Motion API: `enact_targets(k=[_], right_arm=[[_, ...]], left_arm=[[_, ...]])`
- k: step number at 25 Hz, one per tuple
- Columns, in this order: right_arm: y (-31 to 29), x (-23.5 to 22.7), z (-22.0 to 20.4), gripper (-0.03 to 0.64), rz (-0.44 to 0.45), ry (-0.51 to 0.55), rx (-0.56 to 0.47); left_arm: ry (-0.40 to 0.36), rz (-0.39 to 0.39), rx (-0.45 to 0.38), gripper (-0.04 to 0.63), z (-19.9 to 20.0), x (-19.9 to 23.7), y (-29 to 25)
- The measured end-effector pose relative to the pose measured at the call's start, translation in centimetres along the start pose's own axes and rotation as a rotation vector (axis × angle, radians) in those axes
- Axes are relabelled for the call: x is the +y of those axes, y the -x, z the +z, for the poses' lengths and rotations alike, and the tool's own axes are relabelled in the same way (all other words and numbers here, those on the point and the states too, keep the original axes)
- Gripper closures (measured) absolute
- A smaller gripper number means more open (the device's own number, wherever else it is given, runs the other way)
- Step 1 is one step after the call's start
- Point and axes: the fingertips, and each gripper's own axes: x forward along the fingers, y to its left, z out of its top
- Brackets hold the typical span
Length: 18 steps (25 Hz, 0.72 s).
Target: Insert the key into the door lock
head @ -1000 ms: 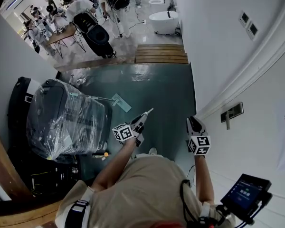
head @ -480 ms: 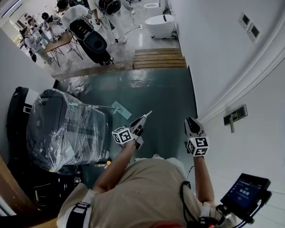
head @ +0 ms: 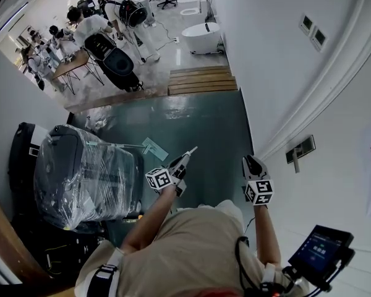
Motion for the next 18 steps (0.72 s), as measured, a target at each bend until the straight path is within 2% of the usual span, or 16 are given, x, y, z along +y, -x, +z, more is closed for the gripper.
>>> enact_targets(k=[5,11,18], right_arm=[[0.8,-1.4,-0.2,0.555,0.009,0.011,-0.001],[2.8,-5.9,1.6,0.555,0.001,0.012,-0.013],[4.3,-8.5,0.8,0.555,-0.006,0.001,0.0]], left_arm=[[0.008,0.011,0.003,0.56,-1.6,-0.3,-1.2],[0.009,-0.003,0.008,0.561,-3.0,-3.6,-5.3],[0.018,-0.003,0.02,0.56,-5.3,-4.9,-7.4]])
